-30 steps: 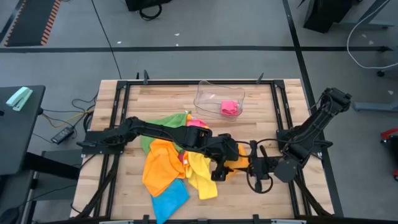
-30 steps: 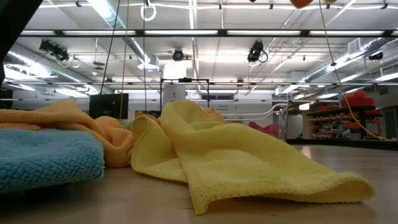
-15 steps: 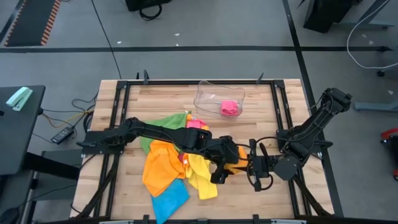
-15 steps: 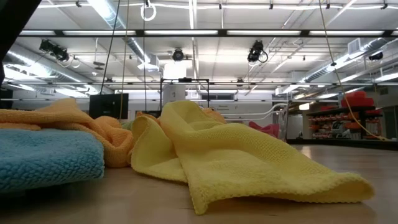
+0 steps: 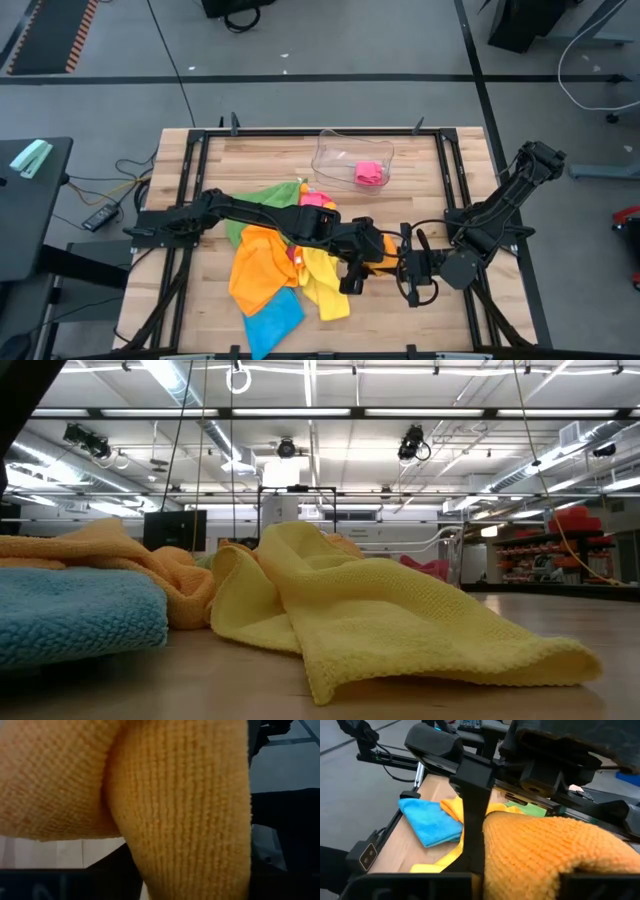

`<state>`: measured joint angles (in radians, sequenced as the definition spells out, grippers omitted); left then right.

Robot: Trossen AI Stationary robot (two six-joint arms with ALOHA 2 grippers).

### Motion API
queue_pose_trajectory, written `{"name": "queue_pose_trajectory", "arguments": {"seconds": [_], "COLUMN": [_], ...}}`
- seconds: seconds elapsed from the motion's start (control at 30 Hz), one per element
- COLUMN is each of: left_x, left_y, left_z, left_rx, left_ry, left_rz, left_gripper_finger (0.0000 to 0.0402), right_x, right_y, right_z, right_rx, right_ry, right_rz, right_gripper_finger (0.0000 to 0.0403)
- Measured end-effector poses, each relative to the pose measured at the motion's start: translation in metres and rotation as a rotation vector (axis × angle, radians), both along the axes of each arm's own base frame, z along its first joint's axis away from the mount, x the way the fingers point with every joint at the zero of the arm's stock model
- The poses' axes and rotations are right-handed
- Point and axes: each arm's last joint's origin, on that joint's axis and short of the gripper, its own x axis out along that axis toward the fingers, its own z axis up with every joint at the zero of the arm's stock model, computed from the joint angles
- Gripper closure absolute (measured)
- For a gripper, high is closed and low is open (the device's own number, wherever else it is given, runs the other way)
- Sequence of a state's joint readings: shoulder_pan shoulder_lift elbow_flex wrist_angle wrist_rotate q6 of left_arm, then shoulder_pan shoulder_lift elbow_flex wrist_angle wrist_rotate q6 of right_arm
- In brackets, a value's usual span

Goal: Fold microfiber towels
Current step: Fold the right orange microfiber cloth

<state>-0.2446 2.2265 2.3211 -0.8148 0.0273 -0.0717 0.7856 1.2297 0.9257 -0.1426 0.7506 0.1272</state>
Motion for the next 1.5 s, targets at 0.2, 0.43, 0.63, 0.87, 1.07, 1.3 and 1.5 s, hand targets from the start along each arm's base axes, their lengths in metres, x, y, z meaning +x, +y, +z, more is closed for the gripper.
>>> {"name": "queue_pose_trajectory", "arguments": {"seconds": [0.2, 0.43, 0.63, 0.87, 1.07, 1.3, 1.5], "left_x": [0.000, -0.001, -0.002, -0.007, -0.014, -0.016, -0.012], "left_y": [0.000, 0.002, 0.004, 0.013, 0.033, 0.071, 0.087], "left_z": [0.000, -0.001, -0.003, -0.009, -0.016, -0.019, -0.028], "left_rx": [0.003, 0.007, 0.013, 0.105, 0.332, 0.617, 0.513], "left_ry": [0.003, 0.024, 0.042, 0.117, 0.217, 0.304, 0.313], "left_rz": [-0.001, 0.004, 0.014, 0.065, 0.120, 0.183, 0.178], "left_gripper_finger": [0.0288, 0.0345, 0.0360, 0.0354, 0.0358, 0.0340, 0.0356], "right_x": [0.000, -0.002, -0.010, -0.022, -0.038, -0.051, -0.065], "right_y": [0.000, 0.000, -0.005, -0.013, -0.022, -0.025, -0.029], "right_z": [0.000, 0.001, 0.012, 0.015, 0.002, -0.015, -0.047], "right_rx": [-0.009, 0.003, 0.023, 0.060, 0.008, -0.064, -0.164], "right_ry": [-0.001, 0.006, 0.114, 0.297, 0.445, 0.405, 0.278], "right_rz": [0.004, 0.014, -0.014, -0.059, -0.142, -0.264, -0.323], "right_gripper_finger": [0.0294, 0.0214, 0.0184, 0.0182, 0.0182, 0.0182, 0.0182]}}
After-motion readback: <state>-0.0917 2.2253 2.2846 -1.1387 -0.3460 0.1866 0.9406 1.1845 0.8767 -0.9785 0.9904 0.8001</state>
